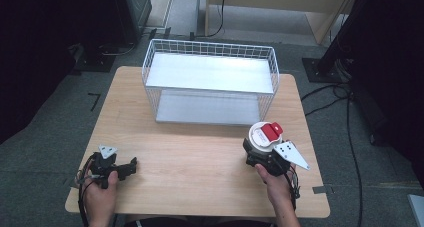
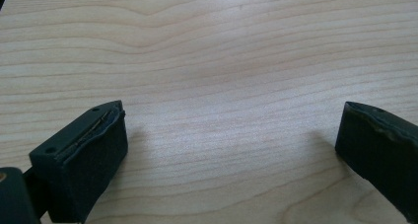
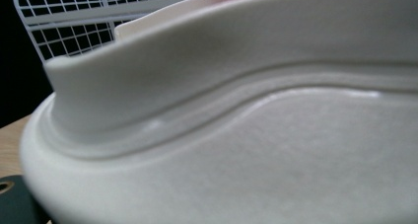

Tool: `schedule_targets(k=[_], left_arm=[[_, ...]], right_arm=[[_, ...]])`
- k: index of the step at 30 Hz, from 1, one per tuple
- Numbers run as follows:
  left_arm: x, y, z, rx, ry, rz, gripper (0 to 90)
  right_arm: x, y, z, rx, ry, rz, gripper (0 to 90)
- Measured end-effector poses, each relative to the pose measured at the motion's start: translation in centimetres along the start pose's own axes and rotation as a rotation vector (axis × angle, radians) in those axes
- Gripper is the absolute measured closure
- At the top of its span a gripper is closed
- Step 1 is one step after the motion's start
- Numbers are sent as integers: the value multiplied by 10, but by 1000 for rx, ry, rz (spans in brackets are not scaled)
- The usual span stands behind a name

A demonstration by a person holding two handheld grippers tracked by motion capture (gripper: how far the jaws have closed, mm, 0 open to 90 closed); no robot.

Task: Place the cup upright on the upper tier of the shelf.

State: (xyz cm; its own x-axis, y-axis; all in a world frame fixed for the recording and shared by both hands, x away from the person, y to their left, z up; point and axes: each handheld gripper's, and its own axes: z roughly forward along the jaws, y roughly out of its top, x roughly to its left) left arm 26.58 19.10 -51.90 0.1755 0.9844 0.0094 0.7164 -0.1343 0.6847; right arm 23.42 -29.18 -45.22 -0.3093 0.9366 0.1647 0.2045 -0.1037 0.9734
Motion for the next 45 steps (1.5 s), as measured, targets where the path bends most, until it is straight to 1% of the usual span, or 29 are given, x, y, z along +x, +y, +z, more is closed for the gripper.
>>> schedule_targets(k=[1, 2, 11, 14, 17, 24, 25, 26, 27, 28, 32, 34, 35, 36, 38, 40, 41, 42, 45], left_arm=[[0, 0, 0, 0, 0, 0, 0], [0, 0, 0, 0, 0, 0, 0], [0, 0, 0, 0, 0, 0, 0], [0, 0, 0, 0, 0, 0, 0], [0, 0, 0, 0, 0, 0, 0], [0, 0, 0, 0, 1, 1, 0], [0, 0, 0, 0, 1, 1, 0], [0, 0, 0, 1, 0, 1, 0], [0, 0, 0, 1, 0, 1, 0], [0, 0, 0, 1, 0, 1, 0], [0, 0, 0, 1, 0, 1, 0], [0, 0, 0, 0, 0, 1, 0], [0, 0, 0, 0, 0, 1, 0], [0, 0, 0, 0, 1, 1, 0], [0, 0, 0, 0, 1, 1, 0], [0, 0, 0, 0, 0, 1, 0], [0, 0, 0, 0, 0, 1, 0], [0, 0, 0, 0, 0, 1, 0], [0, 0, 0, 0, 1, 1, 0]], right_arm=[[0, 0, 0, 0, 0, 0, 25], [3, 5, 1, -7, 4, -4, 25], [16, 24, 6, -49, 34, -18, 25], [20, 30, 9, -63, 43, -10, 25], [22, 35, 11, -72, 47, -15, 25], [32, 58, 22, -107, 68, -23, 25], [32, 58, 22, -107, 68, -23, 25], [35, 65, 25, -115, 75, -30, 25], [35, 65, 25, -115, 75, -30, 25], [38, 72, 29, -123, 80, -36, 25], [44, 89, 38, -137, 86, -51, 25], [46, 96, 42, -146, 91, -52, 25], [46, 96, 42, -146, 91, -52, 25], [49, 106, 48, -157, 99, -51, 25], [52, 114, 53, -164, 104, -51, 24], [55, 121, 59, -171, 108, -52, 25], [55, 121, 59, -171, 108, -52, 25], [57, 127, 64, -176, 112, -58, 25], [61, 136, 73, -180, 111, -67, 25]])
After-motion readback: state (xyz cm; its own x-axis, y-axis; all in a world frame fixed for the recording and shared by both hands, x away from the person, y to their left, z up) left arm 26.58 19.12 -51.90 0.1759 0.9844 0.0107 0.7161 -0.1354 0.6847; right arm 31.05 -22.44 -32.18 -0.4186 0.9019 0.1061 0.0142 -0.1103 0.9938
